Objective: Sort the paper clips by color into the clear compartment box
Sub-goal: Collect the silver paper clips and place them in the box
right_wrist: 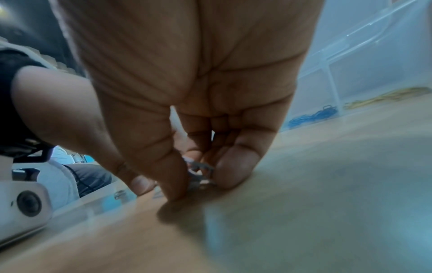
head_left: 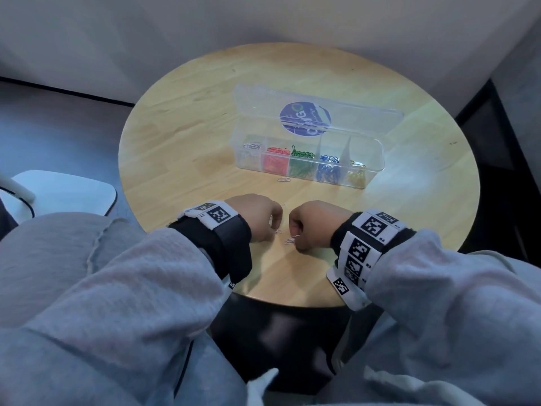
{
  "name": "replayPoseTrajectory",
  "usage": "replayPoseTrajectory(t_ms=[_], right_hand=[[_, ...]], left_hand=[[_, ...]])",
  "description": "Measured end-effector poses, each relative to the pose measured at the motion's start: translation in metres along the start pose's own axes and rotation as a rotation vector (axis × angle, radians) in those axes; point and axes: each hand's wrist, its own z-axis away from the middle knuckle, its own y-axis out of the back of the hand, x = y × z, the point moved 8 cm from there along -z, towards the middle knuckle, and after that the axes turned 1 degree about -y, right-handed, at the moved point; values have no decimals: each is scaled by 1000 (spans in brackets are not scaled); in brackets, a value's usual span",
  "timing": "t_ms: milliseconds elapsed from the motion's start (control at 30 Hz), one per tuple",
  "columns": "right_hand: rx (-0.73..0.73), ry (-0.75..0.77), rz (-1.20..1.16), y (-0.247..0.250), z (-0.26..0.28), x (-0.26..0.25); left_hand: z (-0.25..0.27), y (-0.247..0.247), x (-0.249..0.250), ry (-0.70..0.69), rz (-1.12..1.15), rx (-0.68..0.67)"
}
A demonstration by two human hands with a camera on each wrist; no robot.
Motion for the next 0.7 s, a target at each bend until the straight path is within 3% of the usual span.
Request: replayPoseTrajectory(t_ms=[333,500,567,700], right_hand=[[63,46,-32,4,0,5],[59,12,-165,11,0,18],[21,-15,-373,13,0,28],[-87,-45,-1167,11,-1,44]], left_hand=[[-4,-6,-4,34,20,-59],[-3,-9,-8,32,103,-99],[-2,-9,-14,38,175,-116],[1,6,-26,62,575,-103]])
